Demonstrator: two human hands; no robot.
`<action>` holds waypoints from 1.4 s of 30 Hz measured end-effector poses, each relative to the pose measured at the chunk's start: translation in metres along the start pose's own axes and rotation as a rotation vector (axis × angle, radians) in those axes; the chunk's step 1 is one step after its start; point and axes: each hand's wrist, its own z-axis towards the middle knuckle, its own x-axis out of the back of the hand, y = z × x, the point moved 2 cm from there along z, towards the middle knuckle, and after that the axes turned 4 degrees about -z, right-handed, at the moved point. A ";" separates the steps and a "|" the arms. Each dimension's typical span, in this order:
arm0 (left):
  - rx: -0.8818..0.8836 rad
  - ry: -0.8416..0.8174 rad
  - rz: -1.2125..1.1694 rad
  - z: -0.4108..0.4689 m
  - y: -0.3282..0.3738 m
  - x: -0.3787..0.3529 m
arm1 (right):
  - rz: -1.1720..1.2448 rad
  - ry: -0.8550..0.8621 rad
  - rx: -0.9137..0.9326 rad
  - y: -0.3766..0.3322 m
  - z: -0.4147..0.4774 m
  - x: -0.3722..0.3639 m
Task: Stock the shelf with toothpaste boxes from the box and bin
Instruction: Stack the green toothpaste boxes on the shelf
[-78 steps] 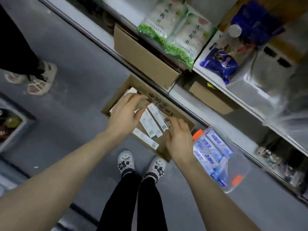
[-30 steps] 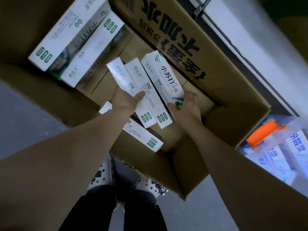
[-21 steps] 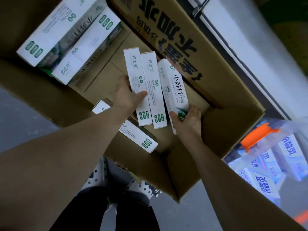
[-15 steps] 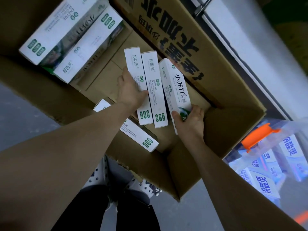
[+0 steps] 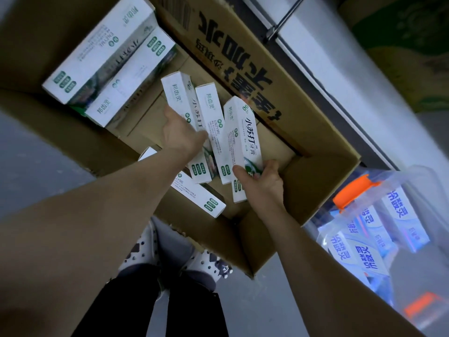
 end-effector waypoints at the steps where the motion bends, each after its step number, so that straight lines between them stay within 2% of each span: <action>1: 0.006 -0.038 -0.021 -0.004 -0.001 0.006 | 0.002 -0.014 -0.013 -0.003 -0.004 0.004; 5: 0.082 -0.178 -0.123 -0.036 0.002 0.040 | -0.014 -0.093 -0.042 -0.016 -0.033 0.027; 8: 0.037 -0.290 -0.227 -0.075 0.016 0.067 | -0.098 -0.147 0.008 -0.031 -0.068 0.049; 11: 0.026 -0.324 -0.260 -0.115 0.032 0.092 | -0.155 -0.160 0.083 -0.050 -0.107 0.069; 14: 0.031 -0.366 -0.261 -0.156 0.053 0.117 | -0.076 -0.161 0.115 -0.068 -0.144 0.089; 22: -0.049 -0.422 -0.250 -0.257 0.113 0.192 | 0.017 -0.021 0.221 -0.107 -0.231 0.145; 31: -0.208 -0.443 -0.249 -0.387 0.213 0.287 | 0.062 0.158 0.321 -0.158 -0.368 0.256; 36: -0.393 -0.433 -0.149 -0.466 0.277 0.336 | 0.143 0.291 0.352 -0.176 -0.443 0.323; 42: -0.600 -0.485 -0.119 -0.556 0.343 0.368 | 0.097 0.455 0.492 -0.191 -0.527 0.405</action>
